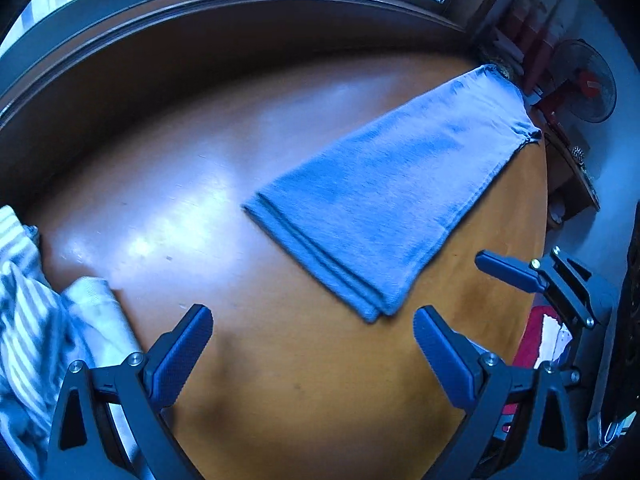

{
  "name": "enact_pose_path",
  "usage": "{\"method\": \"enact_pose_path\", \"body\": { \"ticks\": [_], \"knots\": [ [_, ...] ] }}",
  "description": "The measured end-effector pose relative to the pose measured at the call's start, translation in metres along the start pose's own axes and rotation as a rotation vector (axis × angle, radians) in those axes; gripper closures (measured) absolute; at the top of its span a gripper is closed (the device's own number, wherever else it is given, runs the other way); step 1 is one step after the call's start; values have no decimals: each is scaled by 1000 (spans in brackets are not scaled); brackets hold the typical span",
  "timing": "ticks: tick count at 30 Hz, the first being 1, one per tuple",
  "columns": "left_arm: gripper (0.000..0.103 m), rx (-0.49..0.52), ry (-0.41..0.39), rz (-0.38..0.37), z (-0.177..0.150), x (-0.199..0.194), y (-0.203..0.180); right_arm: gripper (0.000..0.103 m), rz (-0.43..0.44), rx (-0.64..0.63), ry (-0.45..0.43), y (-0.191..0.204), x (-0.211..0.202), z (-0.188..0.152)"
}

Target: Fold clothes

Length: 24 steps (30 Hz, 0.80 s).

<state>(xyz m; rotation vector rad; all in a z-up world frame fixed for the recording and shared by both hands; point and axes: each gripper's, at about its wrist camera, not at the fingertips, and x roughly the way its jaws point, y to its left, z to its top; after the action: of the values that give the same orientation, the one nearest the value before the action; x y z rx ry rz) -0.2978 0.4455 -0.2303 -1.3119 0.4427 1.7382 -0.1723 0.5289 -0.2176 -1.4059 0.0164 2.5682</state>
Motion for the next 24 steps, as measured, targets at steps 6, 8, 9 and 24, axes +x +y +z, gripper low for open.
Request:
{"method": "enact_pose_path", "body": {
  "ticks": [6,8,9,24],
  "knots": [
    [1,-23,-4,-22,7,4,27,41,23,-46,0,11,18,17],
    [1,-43,-5,-30,9,8,33,41,33,-42,13,11,23,16],
    [1,-54,-10,-39,9,9,35,41,38,-39,19,12,26,15],
    [1,-99,-38,-61,3,9,48,88,-28,62,-37,-5,25,8]
  ]
}}
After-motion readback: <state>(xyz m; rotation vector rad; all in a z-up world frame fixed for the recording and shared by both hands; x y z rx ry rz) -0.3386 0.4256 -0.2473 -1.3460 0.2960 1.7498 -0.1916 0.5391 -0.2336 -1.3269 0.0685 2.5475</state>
